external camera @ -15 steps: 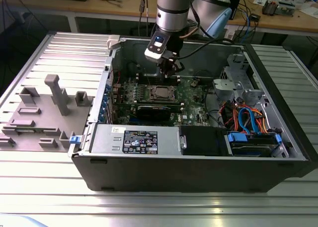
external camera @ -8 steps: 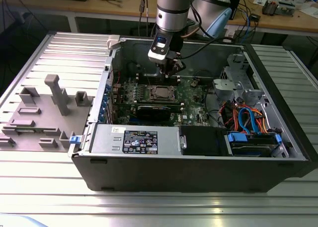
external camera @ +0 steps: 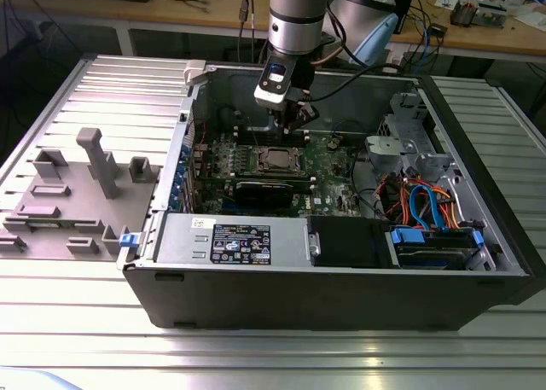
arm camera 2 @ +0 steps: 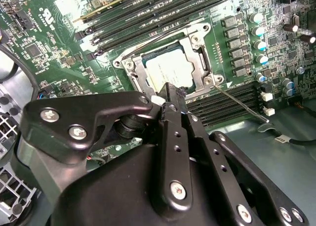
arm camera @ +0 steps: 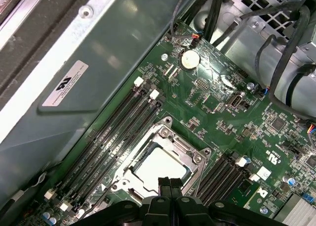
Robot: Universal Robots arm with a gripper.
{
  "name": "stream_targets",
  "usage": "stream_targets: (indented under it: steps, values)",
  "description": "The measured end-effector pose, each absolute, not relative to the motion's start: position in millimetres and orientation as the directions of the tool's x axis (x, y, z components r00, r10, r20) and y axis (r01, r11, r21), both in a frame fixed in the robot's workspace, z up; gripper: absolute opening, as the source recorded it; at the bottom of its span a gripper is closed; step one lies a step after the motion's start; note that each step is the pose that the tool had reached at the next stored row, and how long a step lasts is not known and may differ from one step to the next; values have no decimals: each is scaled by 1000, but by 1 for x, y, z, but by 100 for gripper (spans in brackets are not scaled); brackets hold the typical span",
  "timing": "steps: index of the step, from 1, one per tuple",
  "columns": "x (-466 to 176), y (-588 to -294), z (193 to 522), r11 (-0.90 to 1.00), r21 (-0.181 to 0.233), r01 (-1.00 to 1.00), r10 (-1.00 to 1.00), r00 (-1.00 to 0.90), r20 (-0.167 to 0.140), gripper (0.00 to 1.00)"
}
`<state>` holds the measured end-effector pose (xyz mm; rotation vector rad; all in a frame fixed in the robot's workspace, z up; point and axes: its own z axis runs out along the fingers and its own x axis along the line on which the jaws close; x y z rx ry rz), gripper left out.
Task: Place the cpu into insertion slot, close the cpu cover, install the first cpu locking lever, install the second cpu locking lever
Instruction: 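Install the first cpu locking lever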
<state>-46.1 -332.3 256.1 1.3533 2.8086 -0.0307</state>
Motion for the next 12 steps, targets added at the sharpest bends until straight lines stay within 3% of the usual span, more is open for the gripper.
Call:
stream_targets:
  steps: [12]
  values:
    - [-46, -332, 256, 697, -7, 717, 717, -697, -30, 11]
